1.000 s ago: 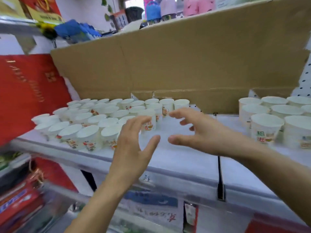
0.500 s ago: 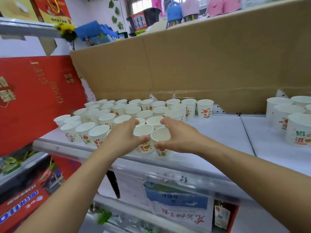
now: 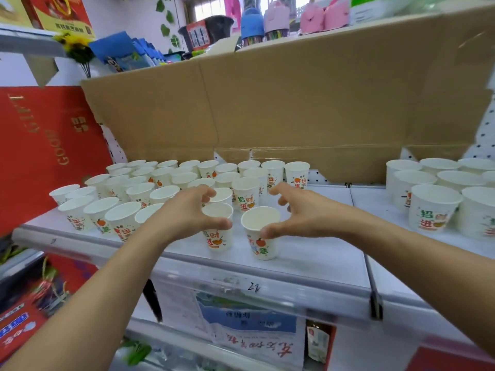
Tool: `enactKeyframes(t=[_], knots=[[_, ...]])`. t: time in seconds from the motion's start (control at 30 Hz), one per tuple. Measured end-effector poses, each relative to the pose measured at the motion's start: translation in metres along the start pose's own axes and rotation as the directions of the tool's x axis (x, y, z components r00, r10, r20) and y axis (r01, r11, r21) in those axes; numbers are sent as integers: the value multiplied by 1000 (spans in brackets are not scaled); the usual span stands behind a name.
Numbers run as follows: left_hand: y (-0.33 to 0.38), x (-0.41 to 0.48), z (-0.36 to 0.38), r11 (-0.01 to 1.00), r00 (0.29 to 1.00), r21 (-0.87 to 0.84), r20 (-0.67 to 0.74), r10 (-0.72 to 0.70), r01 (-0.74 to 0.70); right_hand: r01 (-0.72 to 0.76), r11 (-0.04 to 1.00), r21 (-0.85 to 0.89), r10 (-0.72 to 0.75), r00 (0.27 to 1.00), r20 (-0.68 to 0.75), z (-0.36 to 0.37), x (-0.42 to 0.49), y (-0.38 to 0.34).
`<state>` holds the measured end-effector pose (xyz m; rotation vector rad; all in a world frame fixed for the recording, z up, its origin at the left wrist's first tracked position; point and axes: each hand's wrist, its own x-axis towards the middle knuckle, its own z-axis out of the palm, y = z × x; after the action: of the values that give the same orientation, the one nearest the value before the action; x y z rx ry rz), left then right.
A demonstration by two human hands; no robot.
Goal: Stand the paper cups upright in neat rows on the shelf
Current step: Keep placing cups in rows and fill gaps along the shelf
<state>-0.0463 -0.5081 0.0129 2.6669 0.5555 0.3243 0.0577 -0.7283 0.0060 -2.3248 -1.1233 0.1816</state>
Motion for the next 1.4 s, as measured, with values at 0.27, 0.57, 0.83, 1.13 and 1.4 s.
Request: enactKeyframes(t=[0.27, 0.57, 0.83, 1.13, 1.4], knots=[[18, 4, 1, 1000, 997, 22, 80, 15, -17, 122, 989, -78, -125, 991, -39, 7, 5, -15], [96, -15, 34, 988, 987, -12, 35, 155, -155, 21, 988, -152, -48, 983, -177, -74, -76, 45], [257, -35, 111, 875, 881, -173, 62, 468, -453, -334, 915, -224, 274, 926, -261, -154, -181, 136], [301, -33, 151, 885, 885, -28, 36, 465, -464, -382, 843, -380, 297, 918, -263, -150, -185, 172], [304, -35, 154, 906, 906, -22, 0, 423, -423, -375, 821, -430, 276, 921, -275, -151, -184, 177]])
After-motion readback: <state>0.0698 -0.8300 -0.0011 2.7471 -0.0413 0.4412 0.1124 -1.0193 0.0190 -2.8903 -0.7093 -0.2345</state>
